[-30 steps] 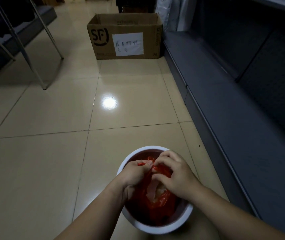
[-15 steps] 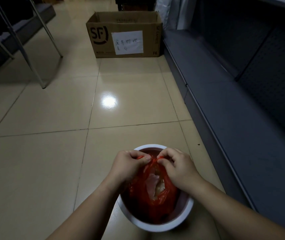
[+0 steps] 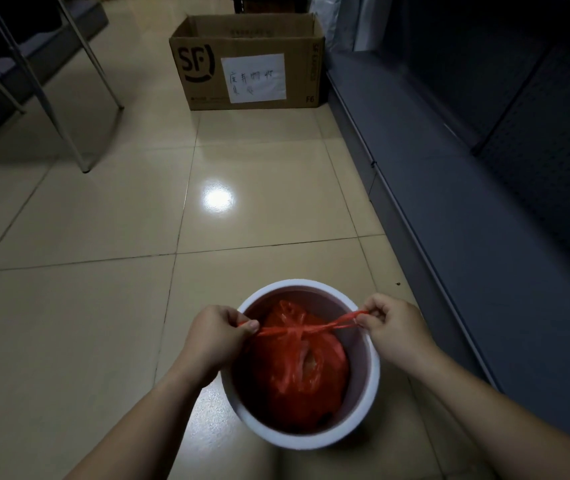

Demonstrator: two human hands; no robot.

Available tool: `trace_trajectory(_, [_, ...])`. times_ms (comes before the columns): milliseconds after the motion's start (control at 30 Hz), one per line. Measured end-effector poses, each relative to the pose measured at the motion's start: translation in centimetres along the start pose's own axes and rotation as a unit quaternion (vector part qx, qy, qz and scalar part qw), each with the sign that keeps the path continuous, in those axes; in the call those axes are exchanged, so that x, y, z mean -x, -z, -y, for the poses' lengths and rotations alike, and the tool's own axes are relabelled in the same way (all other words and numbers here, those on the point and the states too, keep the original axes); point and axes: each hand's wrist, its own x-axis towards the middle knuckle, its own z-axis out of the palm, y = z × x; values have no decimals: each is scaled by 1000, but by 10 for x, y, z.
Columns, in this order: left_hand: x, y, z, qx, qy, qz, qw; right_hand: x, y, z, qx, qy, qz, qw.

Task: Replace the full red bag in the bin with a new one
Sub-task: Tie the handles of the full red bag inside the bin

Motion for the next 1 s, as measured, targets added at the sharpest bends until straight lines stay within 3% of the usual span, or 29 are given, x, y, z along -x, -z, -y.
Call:
trace_trajectory(267, [3,3,2,-118,-19,-25,992,6,13,-17,55,-30,24,998])
trace_trajectory(533, [5,6,0,-104,-30,19,994,5,20,-30,76,-34,37,996])
trace_trajectory(667, [8,10,-12,-119,-82,26,989,2,30,-14,64,37,46,996])
trace_trajectory(833, [17,-1,-43,-156,-206,40,965,6,20,40,1,128,58,990])
trace_trajectory(1000, [21,-22,-52,-166,-278,77,943,13,-14,70,-112,108,108,982])
